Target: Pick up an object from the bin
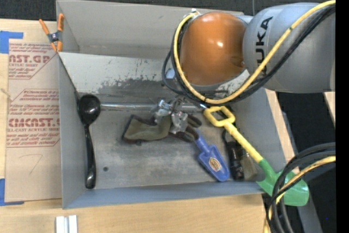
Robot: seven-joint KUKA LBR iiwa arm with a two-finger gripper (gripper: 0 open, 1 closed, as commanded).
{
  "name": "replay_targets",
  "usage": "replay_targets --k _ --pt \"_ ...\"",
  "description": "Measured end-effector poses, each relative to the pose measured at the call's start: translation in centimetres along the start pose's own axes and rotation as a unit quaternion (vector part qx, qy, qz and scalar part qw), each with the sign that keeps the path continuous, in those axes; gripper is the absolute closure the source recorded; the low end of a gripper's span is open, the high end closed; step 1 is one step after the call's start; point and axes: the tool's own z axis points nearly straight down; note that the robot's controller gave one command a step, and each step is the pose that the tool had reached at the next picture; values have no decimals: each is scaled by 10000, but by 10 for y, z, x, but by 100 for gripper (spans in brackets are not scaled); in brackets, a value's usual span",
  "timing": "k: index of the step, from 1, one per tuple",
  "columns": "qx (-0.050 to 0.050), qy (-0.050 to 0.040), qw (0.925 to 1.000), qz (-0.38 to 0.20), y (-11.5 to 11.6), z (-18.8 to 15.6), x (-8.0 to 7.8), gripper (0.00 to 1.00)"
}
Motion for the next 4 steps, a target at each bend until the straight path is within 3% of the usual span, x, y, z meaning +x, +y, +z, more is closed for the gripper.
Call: replay_targets --k 1,2,3,4 --pt "-131 120 9935 1124 -1 71 23 100" --pt "-106 96 9959 890 -6 69 18 100" --pt "-115 95 9889 1476 -13 72 -2 100" --pt "-116 93 9944 1047 -11 -24 18 100"
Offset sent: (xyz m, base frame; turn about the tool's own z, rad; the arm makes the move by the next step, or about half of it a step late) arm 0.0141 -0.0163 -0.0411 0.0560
